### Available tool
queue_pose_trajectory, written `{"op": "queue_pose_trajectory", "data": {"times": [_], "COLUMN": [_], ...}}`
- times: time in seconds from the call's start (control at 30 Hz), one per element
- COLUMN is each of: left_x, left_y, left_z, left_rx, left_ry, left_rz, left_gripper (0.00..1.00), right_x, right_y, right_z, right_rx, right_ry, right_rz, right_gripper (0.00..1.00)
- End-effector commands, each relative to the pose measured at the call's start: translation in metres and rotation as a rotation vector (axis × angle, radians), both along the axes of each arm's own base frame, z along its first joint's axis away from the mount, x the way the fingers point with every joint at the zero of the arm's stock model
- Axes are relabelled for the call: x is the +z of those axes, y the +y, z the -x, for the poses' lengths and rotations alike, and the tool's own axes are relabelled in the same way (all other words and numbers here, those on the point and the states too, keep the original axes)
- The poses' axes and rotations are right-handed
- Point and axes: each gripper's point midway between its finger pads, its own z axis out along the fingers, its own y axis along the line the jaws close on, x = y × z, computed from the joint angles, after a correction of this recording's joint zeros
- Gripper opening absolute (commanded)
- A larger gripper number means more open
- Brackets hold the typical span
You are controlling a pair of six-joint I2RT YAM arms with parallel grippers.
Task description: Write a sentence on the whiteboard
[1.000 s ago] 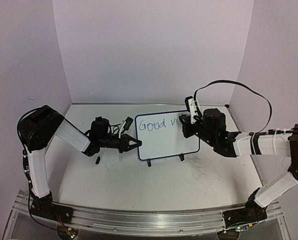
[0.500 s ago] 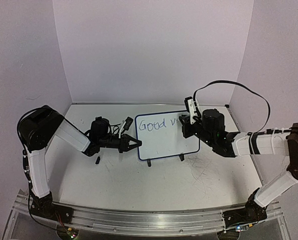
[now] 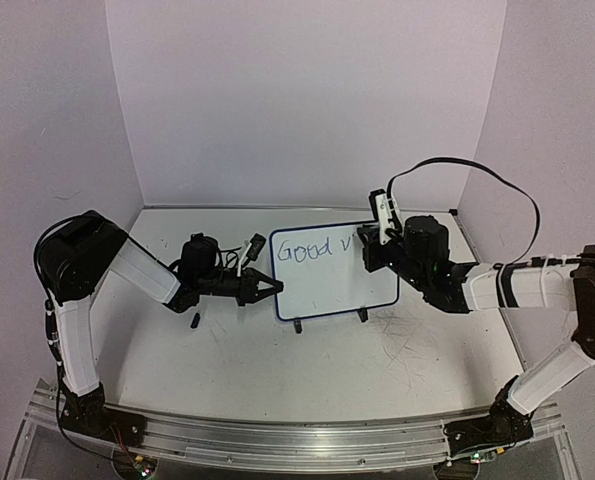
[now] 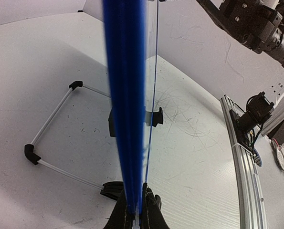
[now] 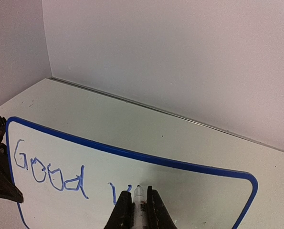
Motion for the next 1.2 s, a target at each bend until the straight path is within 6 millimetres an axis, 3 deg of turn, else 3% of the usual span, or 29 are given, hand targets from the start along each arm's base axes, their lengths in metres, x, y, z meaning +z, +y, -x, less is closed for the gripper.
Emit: {"op": "queue_pose_trajectory", "data": {"times": [0.0,0.4,0.63,0.93,1.17], "left_x": [0.002,0.002,0.001,0.002,0.001], "left_y": [0.011,0.011,0.012,0.012,0.012], "left_z": [-0.018,-0.018,-0.021,-0.021,-0.02], "left_rx": [0.096,0.097,0.116,0.116,0.112], "left_ry": [-0.061,-0.062,-0.06,-0.06,-0.058], "left_rz": [-0.045,-0.046,-0.051,-0.05,-0.051], "left_gripper": [0.0,0.0,0.0,0.0,0.0], "right_x": [0.022,0.017,0.04,0.012,0.012], "right_y": [0.004,-0.004,-0.003,-0.002,0.0], "right_z": [-0.011,-0.014,0.014,0.009,0.003], "right_rx": [-0.018,-0.068,0.035,0.018,0.006], "right_ry": [-0.056,-0.047,-0.061,0.004,-0.01], "right_rz": [-0.037,-0.024,-0.105,-0.056,-0.059], "right_gripper": [0.0,0.0,0.0,0.0,0.0]}}
